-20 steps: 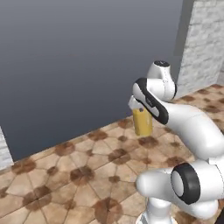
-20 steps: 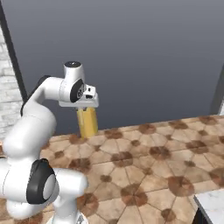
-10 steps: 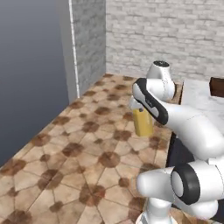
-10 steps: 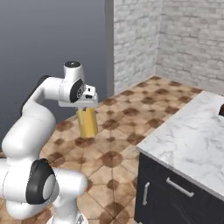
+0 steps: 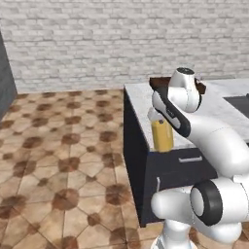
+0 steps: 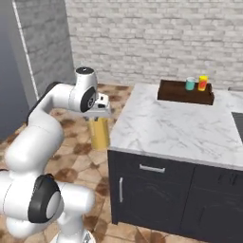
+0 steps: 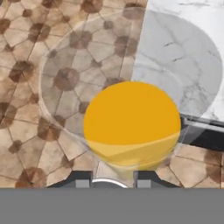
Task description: There is a tray on the dining counter. Grab the cup, mug, and pitcher and place them on the tray. The pitcher may be placed next to the tray if it cannot fit the tray.
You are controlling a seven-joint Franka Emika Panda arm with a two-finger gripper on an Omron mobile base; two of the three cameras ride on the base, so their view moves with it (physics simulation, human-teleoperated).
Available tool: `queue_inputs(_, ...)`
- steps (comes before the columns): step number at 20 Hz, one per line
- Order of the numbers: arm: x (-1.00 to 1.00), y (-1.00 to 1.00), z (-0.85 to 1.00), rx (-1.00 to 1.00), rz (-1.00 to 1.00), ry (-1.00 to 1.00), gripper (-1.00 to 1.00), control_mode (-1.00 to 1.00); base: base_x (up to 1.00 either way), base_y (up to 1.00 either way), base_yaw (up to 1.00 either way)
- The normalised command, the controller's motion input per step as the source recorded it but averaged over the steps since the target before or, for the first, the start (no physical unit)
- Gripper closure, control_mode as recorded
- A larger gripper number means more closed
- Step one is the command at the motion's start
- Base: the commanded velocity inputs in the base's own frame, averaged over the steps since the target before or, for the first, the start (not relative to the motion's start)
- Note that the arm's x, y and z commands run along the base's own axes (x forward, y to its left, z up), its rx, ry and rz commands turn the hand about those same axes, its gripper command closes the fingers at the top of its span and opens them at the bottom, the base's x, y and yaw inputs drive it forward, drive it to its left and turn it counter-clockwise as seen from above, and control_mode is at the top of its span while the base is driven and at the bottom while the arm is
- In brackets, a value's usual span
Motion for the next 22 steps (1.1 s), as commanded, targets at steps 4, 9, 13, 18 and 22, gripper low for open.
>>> queue_inputs(4, 0.00, 0.00, 0.00, 0.00, 0.00, 0.00, 1.00, 1.00, 0.00, 1.00, -0.49)
queue_inputs(9, 0.00, 0.00, 0.00, 0.00, 0.00, 0.00, 1.00, 1.00, 0.00, 1.00, -0.35)
queue_inputs(13, 0.00, 0.00, 0.00, 0.00, 0.00, 0.00, 1.00, 1.00, 0.09, 1.00, -0.23)
queue_inputs(18, 0.00, 0.00, 0.00, 0.00, 0.00, 0.00, 1.00, 1.00, 0.25, 1.00, -0.17)
queue_inputs(22, 0.00, 0.00, 0.00, 0.00, 0.00, 0.00, 1.00, 1.00, 0.48, 1.00, -0.18)
